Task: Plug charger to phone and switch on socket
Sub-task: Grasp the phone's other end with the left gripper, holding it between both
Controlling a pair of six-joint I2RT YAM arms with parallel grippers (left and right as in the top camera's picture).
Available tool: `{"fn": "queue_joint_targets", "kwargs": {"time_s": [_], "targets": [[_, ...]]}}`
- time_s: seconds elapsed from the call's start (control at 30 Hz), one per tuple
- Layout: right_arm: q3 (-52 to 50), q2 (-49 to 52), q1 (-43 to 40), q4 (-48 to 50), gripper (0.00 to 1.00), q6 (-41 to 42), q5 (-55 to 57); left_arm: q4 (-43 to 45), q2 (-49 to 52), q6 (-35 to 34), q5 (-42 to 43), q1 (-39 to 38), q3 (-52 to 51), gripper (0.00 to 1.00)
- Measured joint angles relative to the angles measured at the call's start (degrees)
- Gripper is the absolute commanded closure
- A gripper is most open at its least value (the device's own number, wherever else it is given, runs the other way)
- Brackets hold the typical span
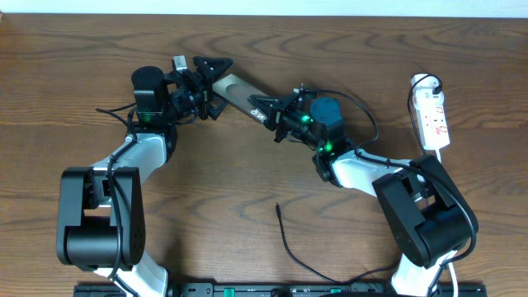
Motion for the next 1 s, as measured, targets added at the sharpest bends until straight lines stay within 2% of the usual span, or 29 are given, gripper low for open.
{"fn": "queue_joint_targets", "kwargs": {"time_s": [0.43, 0.5, 0.63, 1.0], "targets": [[0.0, 0.0, 3.7, 1.1, 0.99, -1.0, 3.5, -4.8, 0.0, 0.1, 0.0, 0.0, 0.0, 0.01], [0.0, 0.0, 3.7, 1.1, 0.99, -1.5, 3.6, -4.8, 0.0, 0.1, 0.0, 0.0, 0.0, 0.11], [0.0, 0.0, 3.8, 1.1, 0.99, -2.3, 3.8, -4.8, 0.0, 0.2, 0.0, 0.0, 0.0, 0.19], [0.0, 0.0, 3.8, 1.1, 0.99, -5.9, 6.0, -4.8, 0.0, 0.3, -1.1, 0.0, 0.0, 0.20]]}}
